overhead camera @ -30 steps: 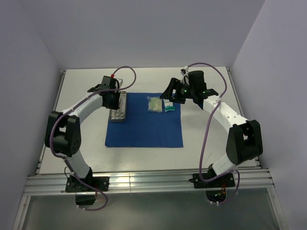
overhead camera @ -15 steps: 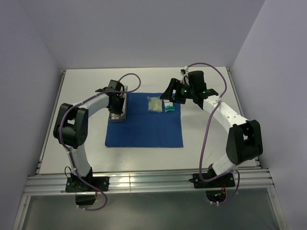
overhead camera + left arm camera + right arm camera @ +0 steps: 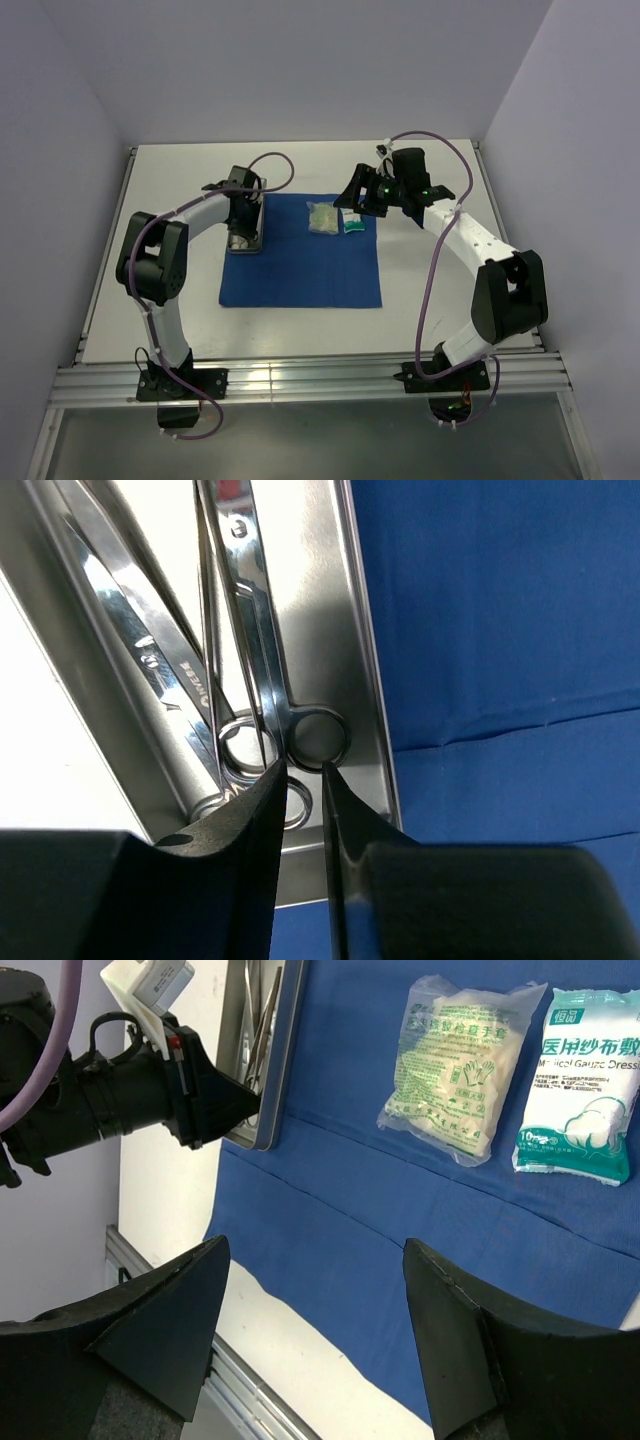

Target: Open and lay out the surgical kit

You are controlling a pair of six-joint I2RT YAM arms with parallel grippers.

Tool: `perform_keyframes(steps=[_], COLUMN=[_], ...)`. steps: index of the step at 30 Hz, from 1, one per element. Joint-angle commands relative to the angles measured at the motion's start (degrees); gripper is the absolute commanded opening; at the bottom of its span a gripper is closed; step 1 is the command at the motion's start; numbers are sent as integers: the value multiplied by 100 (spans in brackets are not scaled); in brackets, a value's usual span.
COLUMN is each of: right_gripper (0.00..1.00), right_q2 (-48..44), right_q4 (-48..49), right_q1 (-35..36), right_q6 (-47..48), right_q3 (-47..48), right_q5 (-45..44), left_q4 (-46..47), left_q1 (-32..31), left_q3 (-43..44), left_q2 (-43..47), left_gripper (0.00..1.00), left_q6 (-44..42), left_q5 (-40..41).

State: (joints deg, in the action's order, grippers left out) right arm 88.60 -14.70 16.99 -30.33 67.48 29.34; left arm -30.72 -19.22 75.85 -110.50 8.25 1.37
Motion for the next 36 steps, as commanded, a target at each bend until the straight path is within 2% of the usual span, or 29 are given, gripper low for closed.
perform_keyframes(steps=[1, 13, 36], right_gripper=[77, 77, 77], right_q2=[8, 8, 17], right_q4=[20, 11, -24], right_q1=[23, 23, 23], right_q6=[88, 97, 141], right_q3=[204, 204, 213], right_q5=[-43, -43, -87], left_q4=[75, 119, 14], left_q1=[-20, -11, -11], left_q3=[263, 298, 421], left_q2=[-7, 64, -437], left_gripper=[26, 26, 28], left_q6=[36, -16, 1], left_q5=[188, 390, 478])
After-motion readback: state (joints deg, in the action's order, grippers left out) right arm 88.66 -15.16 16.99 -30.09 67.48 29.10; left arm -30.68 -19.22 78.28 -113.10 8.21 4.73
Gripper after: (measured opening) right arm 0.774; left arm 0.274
